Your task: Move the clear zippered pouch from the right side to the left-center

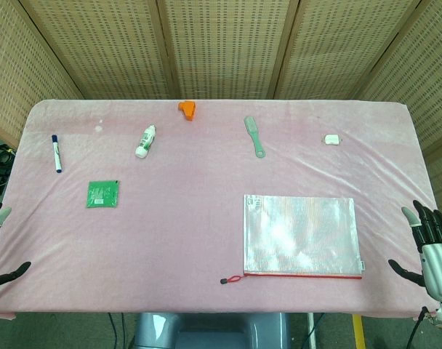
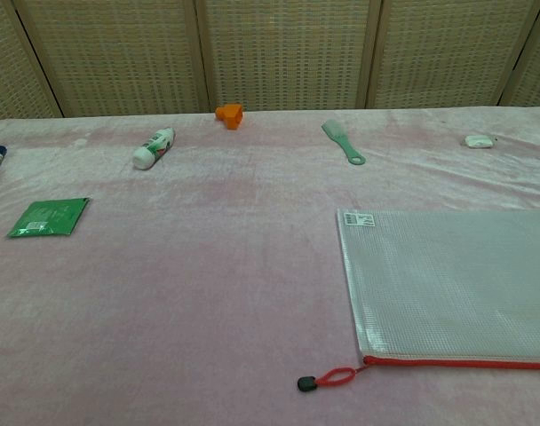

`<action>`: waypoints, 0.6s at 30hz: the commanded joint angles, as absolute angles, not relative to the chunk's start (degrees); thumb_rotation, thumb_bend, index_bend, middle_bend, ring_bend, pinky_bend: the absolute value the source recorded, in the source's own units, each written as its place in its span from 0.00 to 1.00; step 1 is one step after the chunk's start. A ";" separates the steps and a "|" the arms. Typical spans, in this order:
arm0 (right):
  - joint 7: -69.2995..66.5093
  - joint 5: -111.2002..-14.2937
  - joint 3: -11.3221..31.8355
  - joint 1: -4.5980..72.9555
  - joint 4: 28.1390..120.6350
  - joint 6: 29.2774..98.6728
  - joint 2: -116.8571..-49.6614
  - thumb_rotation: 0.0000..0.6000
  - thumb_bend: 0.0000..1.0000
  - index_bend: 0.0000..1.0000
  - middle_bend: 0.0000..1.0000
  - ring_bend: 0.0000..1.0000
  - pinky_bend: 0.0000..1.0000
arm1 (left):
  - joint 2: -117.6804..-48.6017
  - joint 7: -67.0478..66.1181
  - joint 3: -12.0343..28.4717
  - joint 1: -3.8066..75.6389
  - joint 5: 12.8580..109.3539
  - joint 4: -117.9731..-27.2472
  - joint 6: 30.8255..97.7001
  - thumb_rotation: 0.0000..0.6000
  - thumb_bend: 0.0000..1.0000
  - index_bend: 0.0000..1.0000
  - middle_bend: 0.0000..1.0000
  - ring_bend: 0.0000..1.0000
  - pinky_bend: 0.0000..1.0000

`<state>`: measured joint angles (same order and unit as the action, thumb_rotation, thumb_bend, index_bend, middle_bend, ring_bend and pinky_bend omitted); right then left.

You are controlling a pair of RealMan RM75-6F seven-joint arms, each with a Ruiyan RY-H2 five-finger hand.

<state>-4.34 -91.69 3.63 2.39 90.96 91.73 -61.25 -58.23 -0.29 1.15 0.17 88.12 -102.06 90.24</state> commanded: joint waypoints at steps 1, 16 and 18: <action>-4.19 -91.67 3.62 2.43 90.96 91.62 -61.32 1.00 0.00 0.00 0.00 0.00 0.00 | -58.33 -0.25 1.21 0.21 88.05 -101.89 90.19 1.00 0.00 0.00 0.00 0.00 0.00; 1.42 -96.91 3.41 13.77 96.80 75.64 -58.02 1.00 0.00 0.00 0.62 0.60 0.47 | -58.52 -0.23 1.55 0.67 87.31 -101.63 89.24 1.00 0.00 0.00 0.00 0.00 0.00; -2.78 -98.31 3.18 18.74 100.34 68.48 -56.39 1.00 0.00 0.00 0.72 0.70 0.73 | -58.46 -0.04 1.88 0.85 86.46 -101.71 88.82 1.00 0.00 0.00 0.00 0.00 0.00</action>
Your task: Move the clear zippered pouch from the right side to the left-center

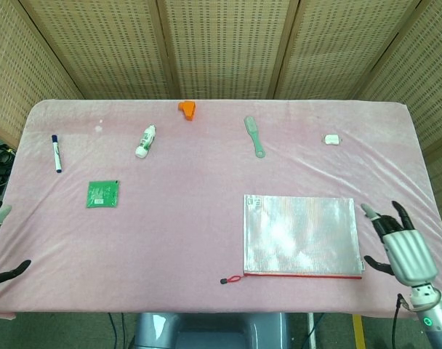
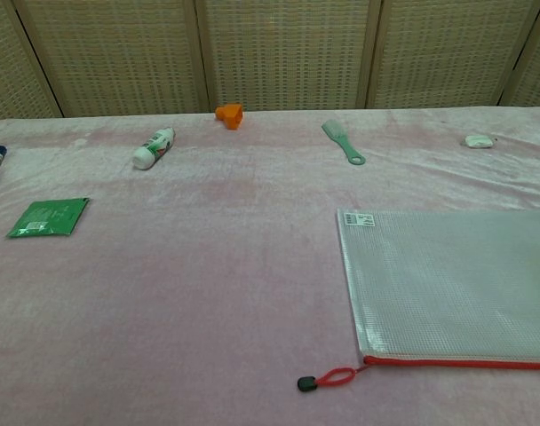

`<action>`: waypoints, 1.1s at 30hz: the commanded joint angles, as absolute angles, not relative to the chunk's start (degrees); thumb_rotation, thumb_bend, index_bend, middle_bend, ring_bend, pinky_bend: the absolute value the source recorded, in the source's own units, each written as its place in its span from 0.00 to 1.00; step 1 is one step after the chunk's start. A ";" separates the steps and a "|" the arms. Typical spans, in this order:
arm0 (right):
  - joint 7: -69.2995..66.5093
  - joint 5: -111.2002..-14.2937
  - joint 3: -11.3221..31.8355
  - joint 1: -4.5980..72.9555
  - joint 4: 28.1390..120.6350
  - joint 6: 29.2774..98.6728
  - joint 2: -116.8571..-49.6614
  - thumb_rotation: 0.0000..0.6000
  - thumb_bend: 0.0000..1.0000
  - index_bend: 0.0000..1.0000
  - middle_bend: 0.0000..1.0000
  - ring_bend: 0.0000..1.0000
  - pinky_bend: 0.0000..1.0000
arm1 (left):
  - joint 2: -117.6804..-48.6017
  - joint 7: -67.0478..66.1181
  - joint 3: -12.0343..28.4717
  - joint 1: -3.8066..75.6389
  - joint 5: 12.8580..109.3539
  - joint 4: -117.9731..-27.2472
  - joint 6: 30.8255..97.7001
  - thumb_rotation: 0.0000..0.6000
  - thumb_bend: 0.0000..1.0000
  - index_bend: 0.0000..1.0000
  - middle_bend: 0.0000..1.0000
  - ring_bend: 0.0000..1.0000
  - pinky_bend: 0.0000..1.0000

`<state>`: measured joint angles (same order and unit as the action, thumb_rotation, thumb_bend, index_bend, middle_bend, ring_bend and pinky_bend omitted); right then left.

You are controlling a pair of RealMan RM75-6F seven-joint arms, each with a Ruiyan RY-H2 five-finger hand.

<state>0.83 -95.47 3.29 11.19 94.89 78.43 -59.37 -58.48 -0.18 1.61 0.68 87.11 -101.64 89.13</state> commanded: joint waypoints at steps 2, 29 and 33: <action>-6.71 -98.45 3.04 21.63 102.31 64.25 -55.18 1.00 0.00 0.03 0.79 0.78 0.87 | -58.42 0.08 2.15 0.93 85.93 -101.67 88.72 1.00 0.00 0.00 0.00 0.00 0.00; 6.73 -74.71 6.70 43.67 105.53 37.80 -73.59 1.00 0.18 0.40 1.00 0.98 1.00 | -59.03 -1.25 4.36 2.10 80.56 -100.69 86.43 1.00 0.00 0.00 0.00 0.00 0.00; 12.11 -69.80 5.93 45.44 104.55 37.67 -77.22 1.00 0.25 0.42 1.00 0.98 1.00 | -58.95 -1.05 4.39 2.13 80.50 -100.61 86.35 1.00 0.00 0.00 0.00 0.00 0.00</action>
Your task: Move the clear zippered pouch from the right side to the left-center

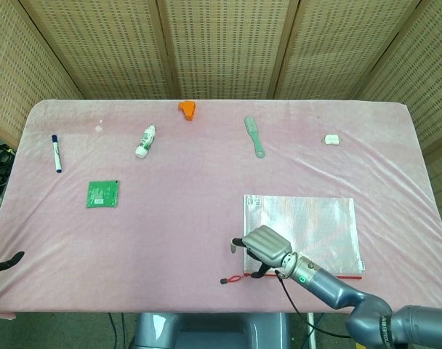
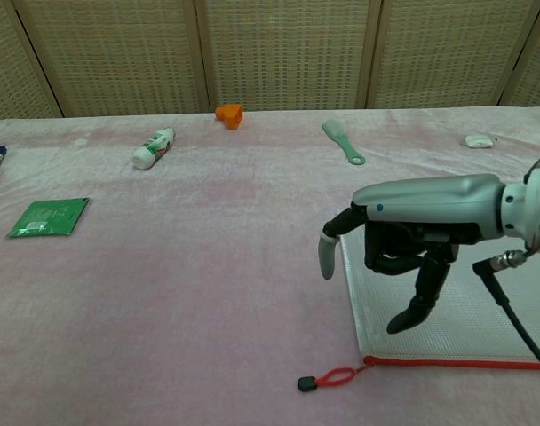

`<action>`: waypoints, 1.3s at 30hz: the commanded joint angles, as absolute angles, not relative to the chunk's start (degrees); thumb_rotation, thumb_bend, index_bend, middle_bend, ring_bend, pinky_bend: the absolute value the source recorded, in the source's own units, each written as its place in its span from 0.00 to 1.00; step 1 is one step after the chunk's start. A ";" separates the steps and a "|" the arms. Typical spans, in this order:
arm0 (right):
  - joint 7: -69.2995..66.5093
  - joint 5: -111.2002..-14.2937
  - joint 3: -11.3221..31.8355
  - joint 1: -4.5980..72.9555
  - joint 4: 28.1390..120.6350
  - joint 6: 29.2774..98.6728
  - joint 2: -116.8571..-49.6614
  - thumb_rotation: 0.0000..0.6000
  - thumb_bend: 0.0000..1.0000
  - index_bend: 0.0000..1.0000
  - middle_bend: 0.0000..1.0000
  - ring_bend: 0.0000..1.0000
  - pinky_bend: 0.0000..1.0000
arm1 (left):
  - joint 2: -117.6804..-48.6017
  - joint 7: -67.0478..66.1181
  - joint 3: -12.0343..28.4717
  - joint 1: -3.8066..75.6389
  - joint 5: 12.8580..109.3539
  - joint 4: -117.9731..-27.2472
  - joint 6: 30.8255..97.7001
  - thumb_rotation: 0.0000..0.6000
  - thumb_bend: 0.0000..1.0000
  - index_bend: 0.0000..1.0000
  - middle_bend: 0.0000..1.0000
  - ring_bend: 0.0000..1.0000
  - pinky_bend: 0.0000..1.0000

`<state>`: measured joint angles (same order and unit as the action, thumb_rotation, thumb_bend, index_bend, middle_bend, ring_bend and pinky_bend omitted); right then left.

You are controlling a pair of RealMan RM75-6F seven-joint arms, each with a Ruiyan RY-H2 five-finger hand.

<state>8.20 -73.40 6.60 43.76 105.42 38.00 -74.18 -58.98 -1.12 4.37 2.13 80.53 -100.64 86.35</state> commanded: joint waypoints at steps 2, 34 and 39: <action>14.36 -67.57 5.62 46.19 104.09 38.01 -78.89 1.00 0.29 0.44 1.00 0.98 1.00 | -58.91 -0.91 4.45 2.16 80.35 -100.58 86.27 1.00 0.00 0.00 0.00 0.00 0.00; 32.09 -47.67 -0.33 54.35 99.85 44.88 -92.24 1.00 0.46 0.52 1.00 0.98 1.00 | -58.28 0.77 4.84 2.74 78.83 -99.96 84.64 1.00 0.00 0.00 0.00 0.00 0.00; 31.48 -48.42 -1.11 54.08 100.13 45.16 -91.29 1.00 0.47 0.54 1.00 0.98 1.00 | -58.44 0.40 4.73 2.80 78.89 -100.01 84.55 1.00 0.00 0.00 0.00 0.00 0.00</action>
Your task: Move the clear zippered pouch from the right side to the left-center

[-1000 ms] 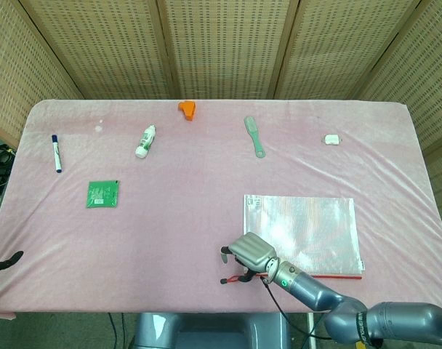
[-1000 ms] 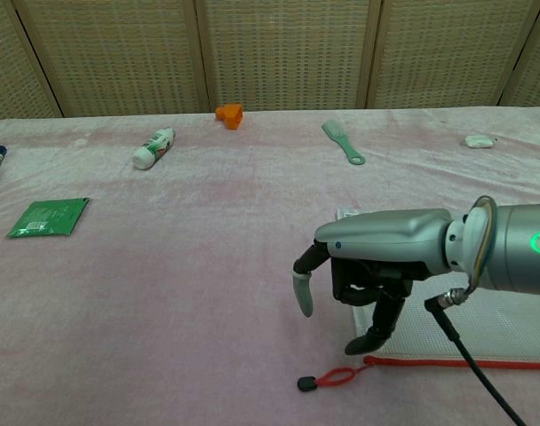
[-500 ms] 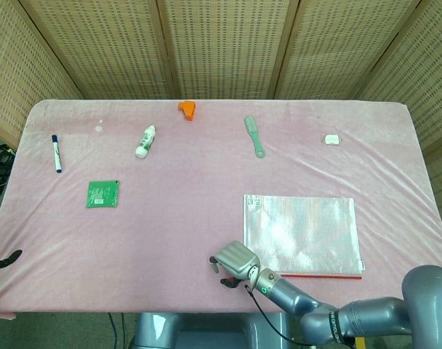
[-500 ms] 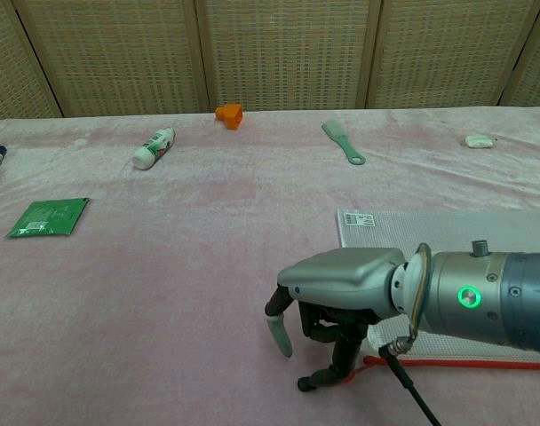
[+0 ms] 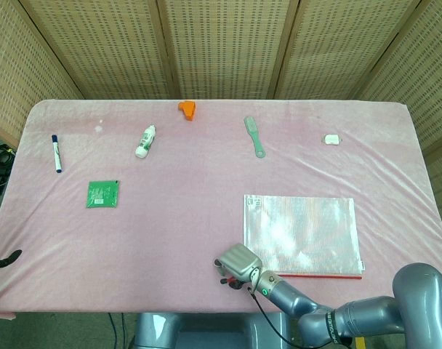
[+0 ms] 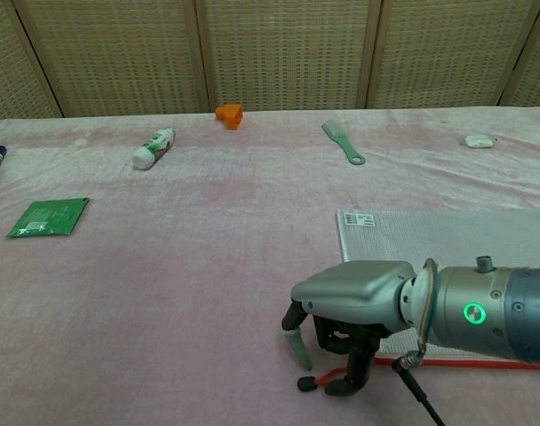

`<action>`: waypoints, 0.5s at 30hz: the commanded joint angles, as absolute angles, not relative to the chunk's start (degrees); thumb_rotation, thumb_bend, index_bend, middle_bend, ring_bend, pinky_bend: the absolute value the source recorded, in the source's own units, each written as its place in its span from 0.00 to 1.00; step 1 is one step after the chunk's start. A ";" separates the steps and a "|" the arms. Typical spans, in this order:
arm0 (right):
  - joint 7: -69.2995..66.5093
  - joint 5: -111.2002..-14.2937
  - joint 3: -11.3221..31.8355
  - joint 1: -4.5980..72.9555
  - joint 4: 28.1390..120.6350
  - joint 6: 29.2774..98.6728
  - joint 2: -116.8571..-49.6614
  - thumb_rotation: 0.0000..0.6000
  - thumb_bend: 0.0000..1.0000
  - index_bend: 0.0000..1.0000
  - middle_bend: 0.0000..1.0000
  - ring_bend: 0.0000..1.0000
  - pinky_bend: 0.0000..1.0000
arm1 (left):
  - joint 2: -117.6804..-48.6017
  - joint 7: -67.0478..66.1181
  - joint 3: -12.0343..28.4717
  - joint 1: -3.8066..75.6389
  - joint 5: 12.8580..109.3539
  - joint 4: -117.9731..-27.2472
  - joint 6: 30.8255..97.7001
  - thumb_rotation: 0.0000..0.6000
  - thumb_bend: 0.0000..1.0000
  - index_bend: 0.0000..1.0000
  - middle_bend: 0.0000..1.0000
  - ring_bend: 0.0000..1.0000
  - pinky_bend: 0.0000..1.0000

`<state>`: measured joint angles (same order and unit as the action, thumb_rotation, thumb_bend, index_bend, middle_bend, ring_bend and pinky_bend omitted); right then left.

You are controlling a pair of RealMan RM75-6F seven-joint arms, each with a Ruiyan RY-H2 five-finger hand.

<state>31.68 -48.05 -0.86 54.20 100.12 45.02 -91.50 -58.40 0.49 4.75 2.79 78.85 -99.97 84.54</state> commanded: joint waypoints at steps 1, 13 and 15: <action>31.37 -48.67 -1.27 54.01 100.03 45.24 -91.18 1.00 0.47 0.55 1.00 0.98 1.00 | -58.48 0.27 4.72 2.82 78.92 -100.03 84.56 1.00 0.00 0.00 0.00 0.00 0.00; 30.11 -50.61 -2.29 53.55 99.51 45.42 -90.56 1.00 0.49 0.58 1.00 0.98 1.00 | -58.72 -0.20 4.49 2.94 79.18 -99.99 84.42 1.00 0.00 0.00 0.00 0.00 0.00; 29.84 -50.87 -2.44 53.41 99.39 45.41 -90.61 1.00 0.49 0.58 1.00 0.98 1.00 | -58.77 -0.29 4.43 2.97 79.25 -99.97 84.38 1.00 0.00 0.00 0.00 0.00 0.00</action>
